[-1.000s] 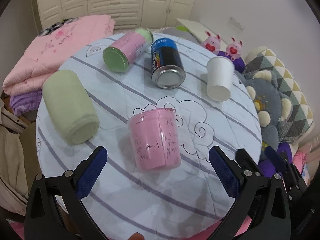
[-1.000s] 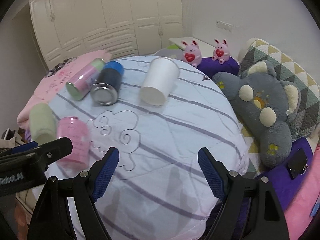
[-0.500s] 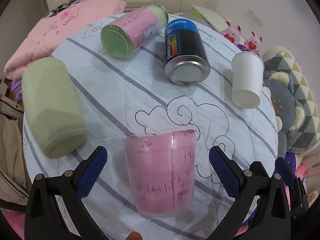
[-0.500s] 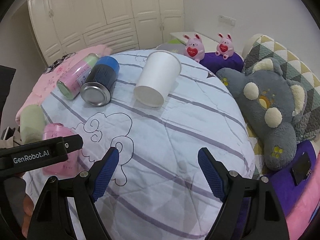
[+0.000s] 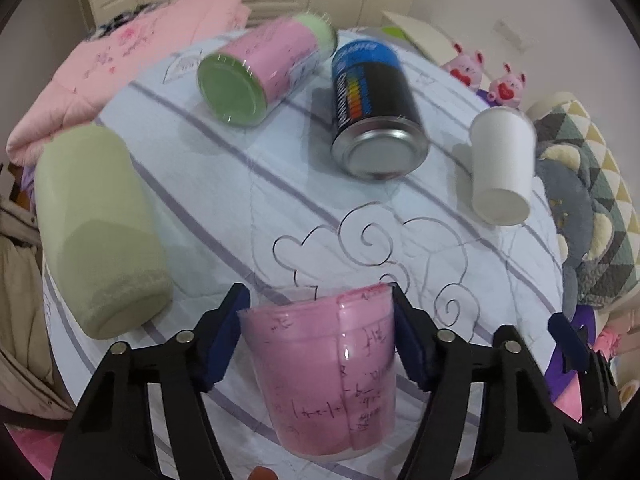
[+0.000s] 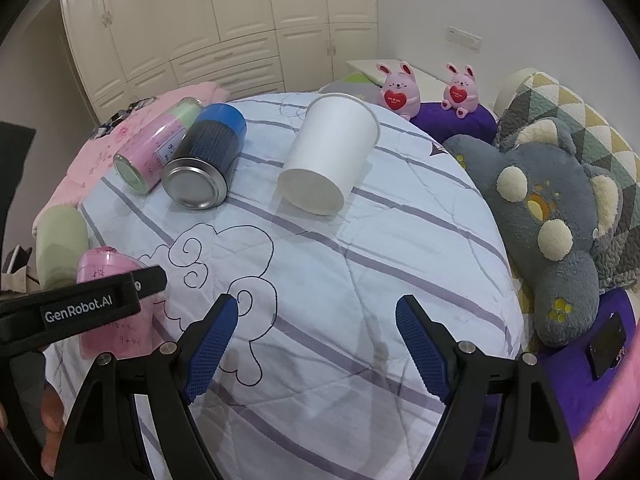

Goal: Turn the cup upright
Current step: 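Set the pink cup upright on the cloth and open the left tool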

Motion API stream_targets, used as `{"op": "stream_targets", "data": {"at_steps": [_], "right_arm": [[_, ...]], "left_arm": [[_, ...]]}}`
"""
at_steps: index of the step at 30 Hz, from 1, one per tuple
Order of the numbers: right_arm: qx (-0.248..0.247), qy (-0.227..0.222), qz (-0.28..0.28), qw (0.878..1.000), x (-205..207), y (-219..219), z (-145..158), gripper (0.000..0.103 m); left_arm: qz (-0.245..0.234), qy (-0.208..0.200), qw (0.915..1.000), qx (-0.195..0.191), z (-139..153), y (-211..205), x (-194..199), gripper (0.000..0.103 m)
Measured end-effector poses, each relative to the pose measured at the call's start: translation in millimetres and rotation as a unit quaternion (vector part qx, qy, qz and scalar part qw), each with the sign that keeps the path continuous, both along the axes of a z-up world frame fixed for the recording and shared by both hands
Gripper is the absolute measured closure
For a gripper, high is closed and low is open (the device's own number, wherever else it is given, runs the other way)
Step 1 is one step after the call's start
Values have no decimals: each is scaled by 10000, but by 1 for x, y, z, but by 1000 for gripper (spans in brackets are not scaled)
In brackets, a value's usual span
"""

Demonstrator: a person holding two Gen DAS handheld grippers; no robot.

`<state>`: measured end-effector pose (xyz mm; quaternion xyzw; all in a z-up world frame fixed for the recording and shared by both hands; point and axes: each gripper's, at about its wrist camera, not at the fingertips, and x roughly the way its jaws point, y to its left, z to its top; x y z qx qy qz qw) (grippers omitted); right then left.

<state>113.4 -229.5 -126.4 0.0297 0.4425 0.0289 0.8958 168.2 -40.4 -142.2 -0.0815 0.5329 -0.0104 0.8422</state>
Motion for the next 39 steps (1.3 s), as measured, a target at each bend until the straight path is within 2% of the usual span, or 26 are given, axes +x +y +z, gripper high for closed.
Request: {"op": "stream_targets", "data": {"at_steps": [8,13,30,39], "right_arm": [[54,-26,28,10000,-5,4,2,20],[102,-72,77,9999,-6,7,4,20],[111,-21,136,9998,-7,13,0,20],[75,-48,111,9999,-5,12,2,20]], "left_arm": [[-125,-553,9984,16,18,3,-6,35],[-179,-889,9953,327,27,1,-10,36],[-270,-845,9951,427,20,-3,-10,36],[-431,-870,9932,648,19,-14,-12,35]]}}
